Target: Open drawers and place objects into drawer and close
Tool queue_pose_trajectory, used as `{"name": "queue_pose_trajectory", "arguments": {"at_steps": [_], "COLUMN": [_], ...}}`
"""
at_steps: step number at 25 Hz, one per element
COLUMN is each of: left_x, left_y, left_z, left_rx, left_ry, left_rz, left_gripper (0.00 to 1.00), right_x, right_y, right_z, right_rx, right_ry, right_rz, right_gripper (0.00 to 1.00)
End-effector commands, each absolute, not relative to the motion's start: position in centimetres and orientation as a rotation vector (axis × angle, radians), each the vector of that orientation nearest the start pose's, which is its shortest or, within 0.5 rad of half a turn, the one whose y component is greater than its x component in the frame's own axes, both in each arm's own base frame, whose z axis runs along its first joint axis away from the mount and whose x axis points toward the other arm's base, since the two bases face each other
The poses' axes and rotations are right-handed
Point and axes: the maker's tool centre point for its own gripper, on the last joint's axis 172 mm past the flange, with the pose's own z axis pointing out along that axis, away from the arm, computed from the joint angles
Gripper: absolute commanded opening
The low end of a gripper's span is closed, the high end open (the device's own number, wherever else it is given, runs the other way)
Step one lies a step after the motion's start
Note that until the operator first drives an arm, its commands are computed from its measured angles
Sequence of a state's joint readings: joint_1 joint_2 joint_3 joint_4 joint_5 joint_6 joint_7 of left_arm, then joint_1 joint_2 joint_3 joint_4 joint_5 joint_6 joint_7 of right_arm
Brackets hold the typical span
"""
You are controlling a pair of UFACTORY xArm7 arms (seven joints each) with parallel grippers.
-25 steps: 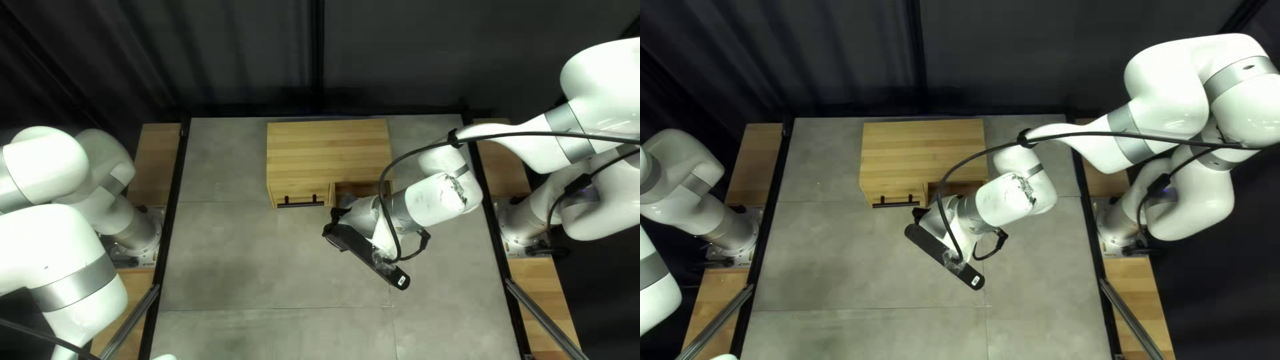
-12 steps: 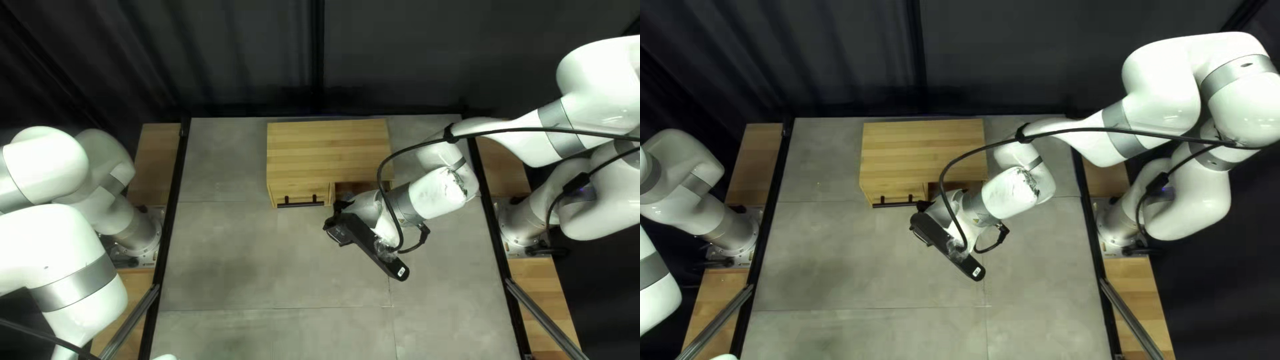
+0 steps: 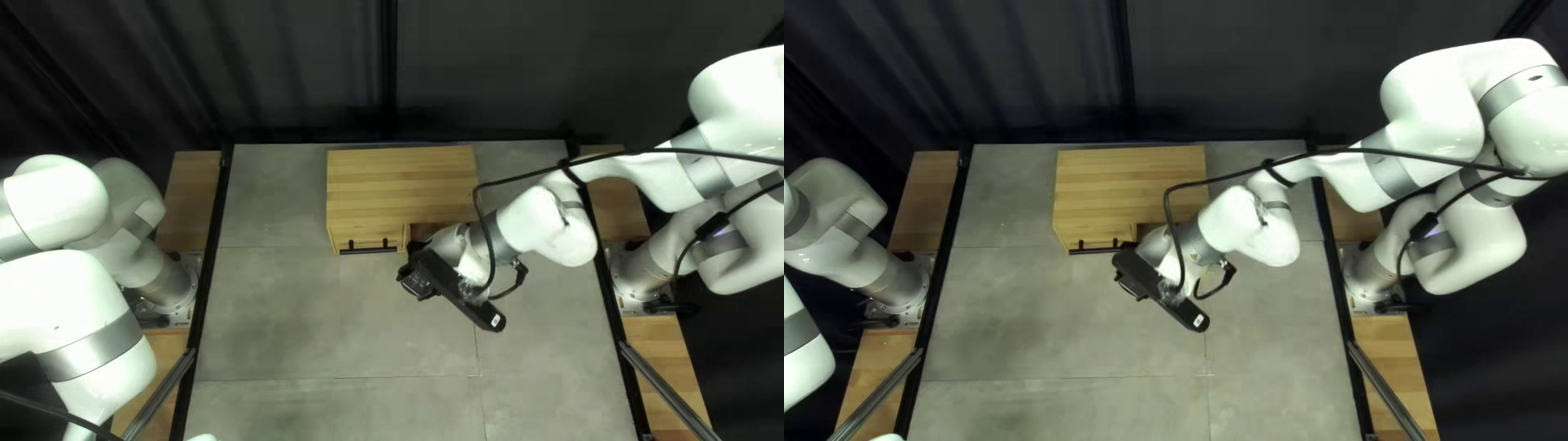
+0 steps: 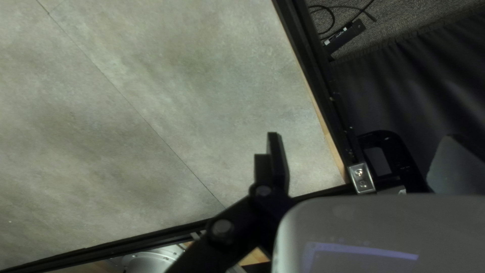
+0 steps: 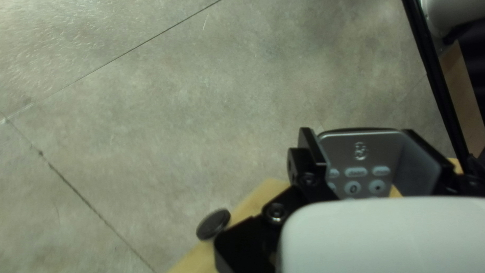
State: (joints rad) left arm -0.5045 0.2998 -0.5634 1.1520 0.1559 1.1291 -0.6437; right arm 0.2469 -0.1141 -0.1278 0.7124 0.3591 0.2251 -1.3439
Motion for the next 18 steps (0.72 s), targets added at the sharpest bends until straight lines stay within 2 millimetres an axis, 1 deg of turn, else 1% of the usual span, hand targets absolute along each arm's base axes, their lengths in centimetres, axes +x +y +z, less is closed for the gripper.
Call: {"name": "queue_pose_trajectory", "arguments": {"at_steps": [1, 3, 5, 6, 7, 9, 13, 15, 18], "left_x": [23.3, 23.3, 23.3, 23.3, 23.3, 23.3, 23.3, 23.3, 23.3], "left_y": [-39.0, -39.0, -39.0, -39.0, -39.0, -39.0, -39.0, -39.0, -39.0], "left_z": [10.3, 10.3, 10.3, 10.3, 10.3, 10.3, 10.3, 10.3, 10.3], "left_rx": [-2.885, -2.885, -2.885, -2.885, -2.885, -2.885, -2.885, -2.885, -2.885], "left_ry": [0.745, 0.745, 0.745, 0.745, 0.745, 0.745, 0.745, 0.745, 0.745], "left_rz": [0.251, 0.251, 0.251, 0.251, 0.251, 0.251, 0.251, 0.251, 0.251], "left_gripper": [1.0, 1.0, 1.0, 1.0, 1.0, 1.0, 1.0, 1.0, 1.0], "right_x": [53.6, 53.8, 54.2, 54.2, 54.2, 54.1, 53.4, 52.7, 51.8], "right_y": [6.3, 6.8, 7.7, 7.8, 8.2, 8.6, 8.8, 8.7, 8.8], "right_z": [21.1, 21.1, 21.1, 21.2, 21.2, 21.5, 21.9, 21.9, 22.1], "right_rx": [-2.631, -2.597, -2.557, -2.548, -2.533, -2.517, -2.5, -2.487, -2.471], "right_ry": [-1.759, -1.814, -1.886, -1.901, -1.933, -1.971, -2.01, -2.017, -2.018], "right_rz": [-0.921, -0.841, -0.713, -0.678, -0.592, -0.482, -0.324, -0.229, -0.193], "right_gripper": [0.0, 0.0, 0.0, 0.0, 0.0, 0.0, 0.0, 0.0, 0.0]}}
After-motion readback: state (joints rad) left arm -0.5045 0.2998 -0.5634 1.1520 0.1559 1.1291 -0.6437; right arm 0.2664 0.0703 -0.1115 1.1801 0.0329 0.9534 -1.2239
